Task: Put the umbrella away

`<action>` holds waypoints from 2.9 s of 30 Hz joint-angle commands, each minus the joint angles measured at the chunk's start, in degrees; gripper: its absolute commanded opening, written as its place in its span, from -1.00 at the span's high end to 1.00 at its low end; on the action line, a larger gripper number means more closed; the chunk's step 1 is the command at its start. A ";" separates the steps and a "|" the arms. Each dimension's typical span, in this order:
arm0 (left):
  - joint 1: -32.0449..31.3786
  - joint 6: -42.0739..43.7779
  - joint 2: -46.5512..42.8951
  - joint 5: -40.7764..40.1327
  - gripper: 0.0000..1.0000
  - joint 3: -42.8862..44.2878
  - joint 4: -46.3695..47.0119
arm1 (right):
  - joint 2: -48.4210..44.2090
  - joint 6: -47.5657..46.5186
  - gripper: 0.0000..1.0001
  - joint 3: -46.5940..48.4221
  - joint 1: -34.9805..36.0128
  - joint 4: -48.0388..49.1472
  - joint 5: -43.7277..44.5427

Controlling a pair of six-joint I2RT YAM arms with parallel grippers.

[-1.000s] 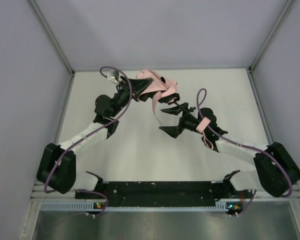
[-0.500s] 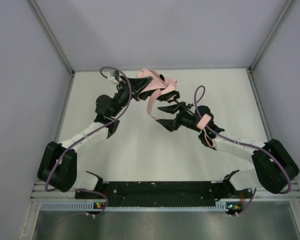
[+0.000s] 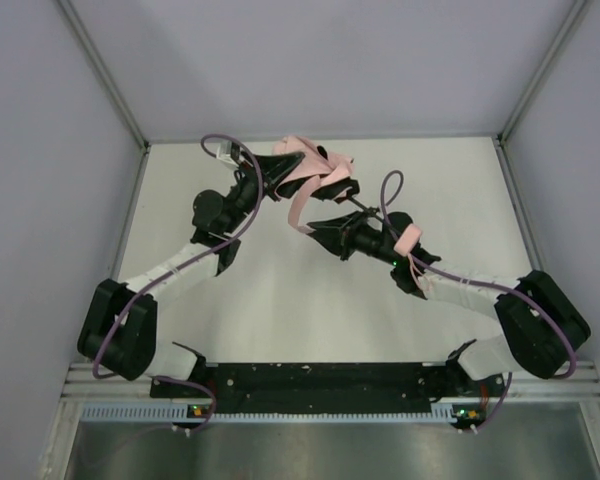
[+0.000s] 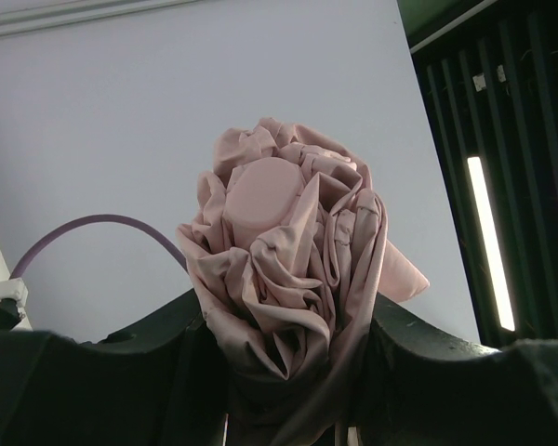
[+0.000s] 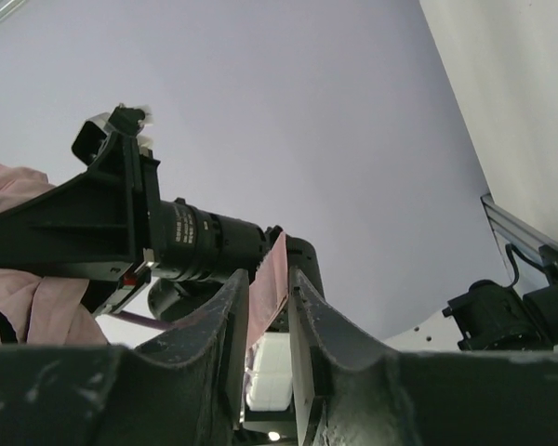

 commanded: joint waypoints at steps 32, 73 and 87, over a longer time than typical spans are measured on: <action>-1.66 -3.43 0.24 -2.98 1.00 -1.19 10.41 | 3.36 9.27 1.00 0.39 1.51 12.08 1.08; -2.45 11.34 -3.47 -10.62 1.00 -16.40 -55.68 | 20.84 -18.50 1.00 -2.69 -13.35 54.81 -17.46; 0.01 11.44 -5.74 5.01 1.00 -16.75 -13.44 | -16.03 -52.58 -0.97 -1.74 -17.12 -33.70 -6.25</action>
